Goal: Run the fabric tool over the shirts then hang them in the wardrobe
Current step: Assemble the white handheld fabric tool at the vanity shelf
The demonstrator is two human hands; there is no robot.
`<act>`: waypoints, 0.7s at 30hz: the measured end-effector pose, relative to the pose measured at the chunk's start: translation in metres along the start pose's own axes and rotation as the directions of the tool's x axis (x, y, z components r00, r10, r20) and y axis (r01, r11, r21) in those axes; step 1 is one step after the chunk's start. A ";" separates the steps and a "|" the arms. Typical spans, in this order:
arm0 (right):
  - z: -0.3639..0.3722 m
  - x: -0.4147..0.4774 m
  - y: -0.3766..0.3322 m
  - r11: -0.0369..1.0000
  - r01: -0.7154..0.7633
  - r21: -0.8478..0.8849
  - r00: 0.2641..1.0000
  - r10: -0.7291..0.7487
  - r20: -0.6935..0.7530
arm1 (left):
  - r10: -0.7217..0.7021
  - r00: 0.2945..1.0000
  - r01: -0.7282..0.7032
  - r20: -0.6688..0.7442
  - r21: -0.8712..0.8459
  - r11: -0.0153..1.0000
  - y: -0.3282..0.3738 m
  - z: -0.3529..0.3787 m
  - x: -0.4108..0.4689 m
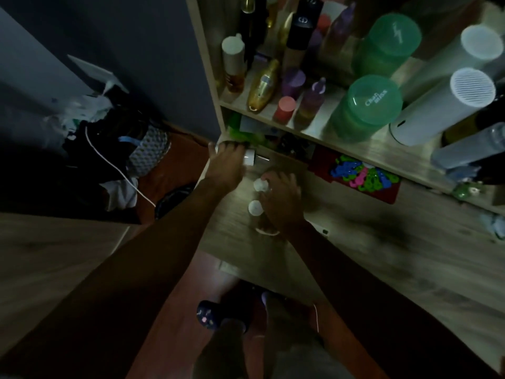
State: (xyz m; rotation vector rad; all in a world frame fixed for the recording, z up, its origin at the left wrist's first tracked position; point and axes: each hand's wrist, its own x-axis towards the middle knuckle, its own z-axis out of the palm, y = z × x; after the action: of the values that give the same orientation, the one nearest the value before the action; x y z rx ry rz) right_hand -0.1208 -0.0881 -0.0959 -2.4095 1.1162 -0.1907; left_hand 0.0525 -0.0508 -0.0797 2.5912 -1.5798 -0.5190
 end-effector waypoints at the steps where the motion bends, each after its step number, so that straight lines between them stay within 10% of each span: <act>1: 0.000 0.003 -0.002 1.000 -0.021 -0.020 0.999 0.022 0.047 | 0.004 1.000 -0.004 -0.011 0.015 1.000 -0.001 0.000 0.000; 14: -0.003 0.013 -0.019 0.957 -0.017 -0.289 0.983 0.069 0.170 | -0.146 0.989 0.115 -0.032 -0.458 0.882 -0.013 -0.017 -0.096; 21: -0.031 0.010 -0.034 0.982 0.131 0.137 0.975 -0.152 0.160 | -0.209 0.978 0.168 0.025 -0.689 0.705 -0.020 -0.057 -0.149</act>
State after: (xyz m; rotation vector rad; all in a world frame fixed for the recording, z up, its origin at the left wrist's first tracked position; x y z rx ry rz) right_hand -0.1008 -0.0880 -0.0533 -2.3446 0.8319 -0.0966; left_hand 0.0250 0.0814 0.0065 2.1415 -0.8450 -0.8486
